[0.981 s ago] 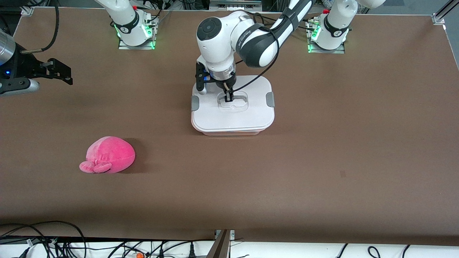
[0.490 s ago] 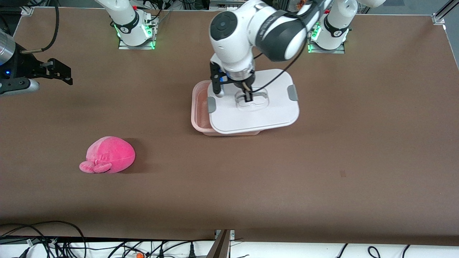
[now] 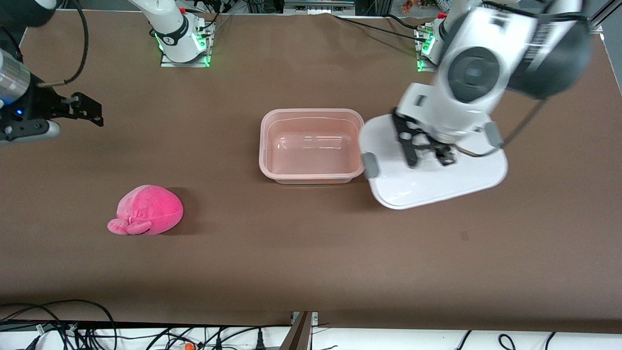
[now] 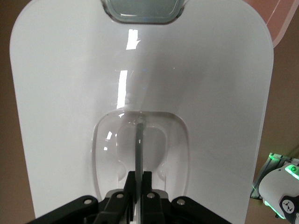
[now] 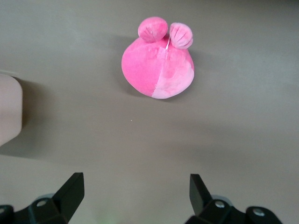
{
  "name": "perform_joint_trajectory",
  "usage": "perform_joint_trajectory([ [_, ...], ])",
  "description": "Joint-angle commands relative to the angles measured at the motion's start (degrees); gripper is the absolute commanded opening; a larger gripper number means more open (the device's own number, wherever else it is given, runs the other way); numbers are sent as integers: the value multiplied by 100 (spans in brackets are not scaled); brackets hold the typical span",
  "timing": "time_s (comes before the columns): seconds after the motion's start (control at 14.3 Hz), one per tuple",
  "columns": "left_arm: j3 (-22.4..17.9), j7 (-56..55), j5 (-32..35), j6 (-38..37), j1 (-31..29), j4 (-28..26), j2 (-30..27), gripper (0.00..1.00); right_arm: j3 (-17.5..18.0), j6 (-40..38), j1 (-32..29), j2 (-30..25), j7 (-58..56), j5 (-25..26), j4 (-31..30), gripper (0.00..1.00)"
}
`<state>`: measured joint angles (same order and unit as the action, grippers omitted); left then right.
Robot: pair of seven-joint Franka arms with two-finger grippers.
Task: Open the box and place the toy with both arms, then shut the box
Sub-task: 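Lift the white lid off the pink box with the left gripper, then set the lid down while the right gripper grasps the pink plush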
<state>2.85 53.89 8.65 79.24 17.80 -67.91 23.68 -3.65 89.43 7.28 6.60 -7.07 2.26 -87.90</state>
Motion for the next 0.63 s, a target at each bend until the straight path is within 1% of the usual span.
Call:
perform_joint_trajectory([
  [0.0,58,560,-74,-163,-671,199,40,0,75,179,-86,481,-40,109,62,100],
  [0.07,58,735,-65,-146,-864,199,40,0,75,336,-86,596,-40,134,62,100],
  [0.14,58,928,-65,-137,-1084,208,49,0,75,651,-78,867,-40,178,62,100],
  [0.21,49,1174,-56,-137,-1277,199,58,0,75,933,-78,1261,3,196,54,100],
  [0.35,58,1684,23,-120,-1682,199,93,0,49,1189,-191,1545,-31,82,54,100],
  [0.49,49,1853,128,12,-1920,190,189,0,48,1663,-253,1966,-31,3,1,100],
  [0.56,58,1966,250,30,-1956,190,207,0,48,1778,-323,2073,-40,-119,9,100],
])
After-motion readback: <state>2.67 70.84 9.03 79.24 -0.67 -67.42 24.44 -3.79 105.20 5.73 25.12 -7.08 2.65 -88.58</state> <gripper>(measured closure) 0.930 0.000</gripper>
